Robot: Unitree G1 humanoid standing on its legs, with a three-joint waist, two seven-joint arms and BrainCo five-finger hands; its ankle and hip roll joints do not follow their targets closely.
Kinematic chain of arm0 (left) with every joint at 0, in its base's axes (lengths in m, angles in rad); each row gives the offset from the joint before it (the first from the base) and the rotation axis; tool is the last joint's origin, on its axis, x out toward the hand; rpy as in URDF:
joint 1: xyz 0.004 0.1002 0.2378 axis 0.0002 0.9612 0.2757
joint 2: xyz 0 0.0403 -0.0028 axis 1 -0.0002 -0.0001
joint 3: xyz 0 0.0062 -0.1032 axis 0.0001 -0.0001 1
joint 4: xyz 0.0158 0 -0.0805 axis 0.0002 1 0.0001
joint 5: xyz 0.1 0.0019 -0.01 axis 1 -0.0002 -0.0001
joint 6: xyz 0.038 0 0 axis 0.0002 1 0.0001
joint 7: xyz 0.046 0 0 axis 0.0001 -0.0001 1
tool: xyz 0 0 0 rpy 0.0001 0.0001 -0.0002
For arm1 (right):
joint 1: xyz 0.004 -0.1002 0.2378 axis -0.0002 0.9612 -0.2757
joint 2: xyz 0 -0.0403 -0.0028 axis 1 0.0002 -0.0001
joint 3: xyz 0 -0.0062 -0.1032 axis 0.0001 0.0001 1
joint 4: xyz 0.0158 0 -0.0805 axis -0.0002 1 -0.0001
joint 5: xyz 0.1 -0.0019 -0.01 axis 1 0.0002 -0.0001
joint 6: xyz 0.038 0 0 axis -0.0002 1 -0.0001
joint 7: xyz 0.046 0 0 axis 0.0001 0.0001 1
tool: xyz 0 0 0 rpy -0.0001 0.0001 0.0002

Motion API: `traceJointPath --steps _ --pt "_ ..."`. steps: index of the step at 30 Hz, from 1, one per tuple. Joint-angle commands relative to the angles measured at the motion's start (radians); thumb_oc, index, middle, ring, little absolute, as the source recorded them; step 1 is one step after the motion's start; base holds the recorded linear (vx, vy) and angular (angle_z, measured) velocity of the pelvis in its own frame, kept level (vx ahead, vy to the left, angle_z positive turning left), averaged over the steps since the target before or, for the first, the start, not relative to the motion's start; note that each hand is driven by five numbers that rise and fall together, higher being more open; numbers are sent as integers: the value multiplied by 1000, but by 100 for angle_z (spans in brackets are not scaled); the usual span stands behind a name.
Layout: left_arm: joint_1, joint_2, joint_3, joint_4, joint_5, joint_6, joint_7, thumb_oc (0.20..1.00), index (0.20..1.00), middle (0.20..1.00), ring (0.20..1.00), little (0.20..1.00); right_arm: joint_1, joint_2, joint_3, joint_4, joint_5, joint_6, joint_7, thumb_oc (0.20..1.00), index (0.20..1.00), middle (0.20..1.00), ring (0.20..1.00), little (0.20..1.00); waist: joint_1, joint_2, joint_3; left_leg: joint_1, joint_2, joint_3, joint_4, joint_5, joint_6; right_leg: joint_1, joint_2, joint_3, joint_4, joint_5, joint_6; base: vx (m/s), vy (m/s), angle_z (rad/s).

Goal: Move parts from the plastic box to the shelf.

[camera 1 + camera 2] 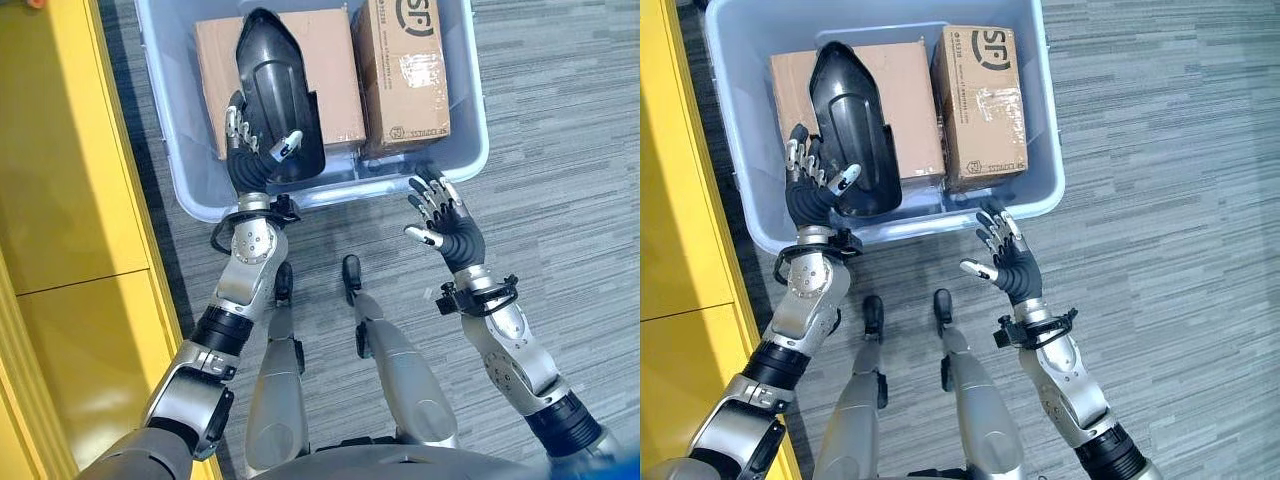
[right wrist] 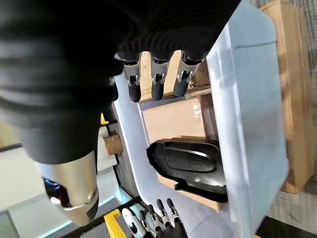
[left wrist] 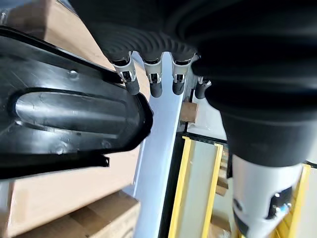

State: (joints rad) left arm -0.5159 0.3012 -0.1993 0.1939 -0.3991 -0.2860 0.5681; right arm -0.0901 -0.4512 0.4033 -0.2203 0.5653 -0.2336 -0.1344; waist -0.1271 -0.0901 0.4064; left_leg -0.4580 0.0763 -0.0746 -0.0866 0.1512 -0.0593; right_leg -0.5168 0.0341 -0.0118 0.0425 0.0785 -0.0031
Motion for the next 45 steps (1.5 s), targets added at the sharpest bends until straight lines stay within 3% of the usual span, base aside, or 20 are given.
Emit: traceJointPath --steps 1,19,38,45 --pt "-1 30 70 -4 28 -51 41 1000 1000 1000 1000 1000 17 4 -17 -77 -5 -49 -5 1000 1000 1000 1000 1000 3 -43 -29 123 121 -58 -1 -68 -50 -32 -100 42 58 -14 113 0 0 0" --pt "79 49 129 -150 50 -71 63 1000 1000 1000 1000 1000 18 -7 -30 -88 5 -50 -4 1000 1000 1000 1000 1000 21 -55 -16 106 120 -63 -1 -63 -52 -40 -100 33 56 -14 112 0 0 0" --pt "-54 37 48 178 94 13 118 1000 1000 1000 1000 1000 -4 -22 4 -96 26 -58 -5 1000 1000 1000 1000 1000 -9 -84 -2 83 124 -56 -1 -54 -55 -72 -94 38 54 -6 115 0 0 0" --pt "-184 59 19 414 109 70 154 1000 1000 1000 1000 1000 -14 -42 29 -105 48 -67 5 1000 1000 1000 1000 1000 -32 -93 3 81 131 -45 -1 -57 -55 -96 -87 47 71 -13 116 5 2 -3"
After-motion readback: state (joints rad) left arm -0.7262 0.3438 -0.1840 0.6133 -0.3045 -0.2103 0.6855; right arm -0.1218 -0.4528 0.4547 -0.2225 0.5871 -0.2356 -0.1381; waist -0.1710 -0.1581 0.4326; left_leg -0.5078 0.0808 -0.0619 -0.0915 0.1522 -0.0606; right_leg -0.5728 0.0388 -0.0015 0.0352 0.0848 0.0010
